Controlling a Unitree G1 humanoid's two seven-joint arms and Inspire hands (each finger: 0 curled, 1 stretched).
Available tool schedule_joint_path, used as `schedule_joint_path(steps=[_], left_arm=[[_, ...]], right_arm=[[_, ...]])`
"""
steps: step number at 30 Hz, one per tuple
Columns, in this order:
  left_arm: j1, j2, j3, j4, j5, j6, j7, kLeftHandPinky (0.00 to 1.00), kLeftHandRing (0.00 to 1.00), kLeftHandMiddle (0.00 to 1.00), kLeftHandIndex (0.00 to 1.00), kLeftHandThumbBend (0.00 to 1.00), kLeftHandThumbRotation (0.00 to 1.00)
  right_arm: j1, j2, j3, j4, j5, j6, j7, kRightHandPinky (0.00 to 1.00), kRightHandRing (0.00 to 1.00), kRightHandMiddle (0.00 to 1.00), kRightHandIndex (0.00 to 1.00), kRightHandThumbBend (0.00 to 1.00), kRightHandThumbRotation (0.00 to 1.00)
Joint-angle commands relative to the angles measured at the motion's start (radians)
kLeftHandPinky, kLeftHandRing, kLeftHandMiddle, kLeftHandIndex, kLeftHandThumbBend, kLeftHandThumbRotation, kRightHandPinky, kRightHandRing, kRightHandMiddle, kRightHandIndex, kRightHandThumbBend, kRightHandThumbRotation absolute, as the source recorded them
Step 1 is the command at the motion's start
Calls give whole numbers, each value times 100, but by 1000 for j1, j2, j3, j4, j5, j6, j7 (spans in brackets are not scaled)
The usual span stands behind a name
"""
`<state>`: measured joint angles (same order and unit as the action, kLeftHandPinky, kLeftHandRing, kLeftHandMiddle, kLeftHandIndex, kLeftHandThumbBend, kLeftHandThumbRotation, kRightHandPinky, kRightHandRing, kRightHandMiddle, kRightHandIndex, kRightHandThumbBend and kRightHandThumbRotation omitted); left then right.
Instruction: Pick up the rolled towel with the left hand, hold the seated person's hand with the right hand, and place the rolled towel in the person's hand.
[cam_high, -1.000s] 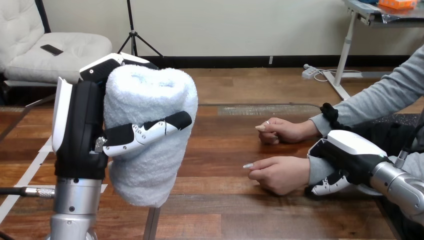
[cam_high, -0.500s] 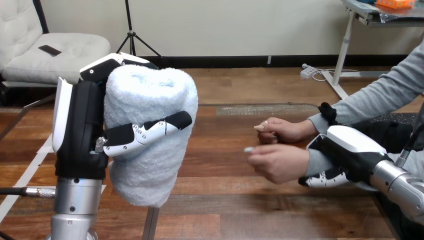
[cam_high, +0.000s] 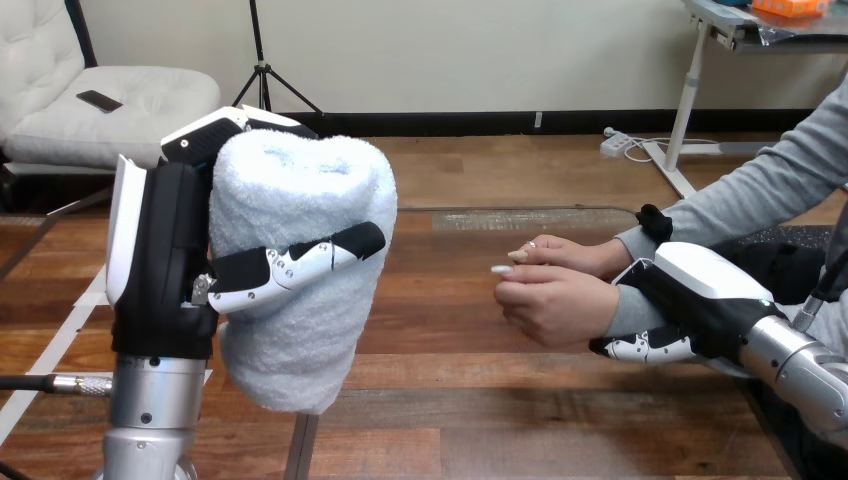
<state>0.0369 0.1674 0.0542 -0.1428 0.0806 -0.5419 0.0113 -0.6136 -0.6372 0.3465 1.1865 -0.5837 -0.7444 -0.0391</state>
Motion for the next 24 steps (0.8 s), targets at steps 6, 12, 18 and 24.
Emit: schedule_joint_path(steps=[6,12,18,24], left_arm=[[-67,-8,13,4,-12,-26,5,27,32,37,40,71,0],[-68,-8,13,10,-15,-27,3,27,32,37,40,71,0],[-72,-14,10,20,-15,-33,5,27,32,37,40,70,0],[-83,-35,4,46,20,-40,30,26,31,37,40,71,0]], right_arm=[[-27,11,-27,-15,51,-16,19,15,19,25,30,41,30],[-29,9,-24,-20,58,-17,23,16,20,26,31,41,28],[-30,8,-23,-22,61,-16,27,17,21,27,32,41,28],[-30,8,-28,-26,71,-16,38,18,22,29,33,41,31]])
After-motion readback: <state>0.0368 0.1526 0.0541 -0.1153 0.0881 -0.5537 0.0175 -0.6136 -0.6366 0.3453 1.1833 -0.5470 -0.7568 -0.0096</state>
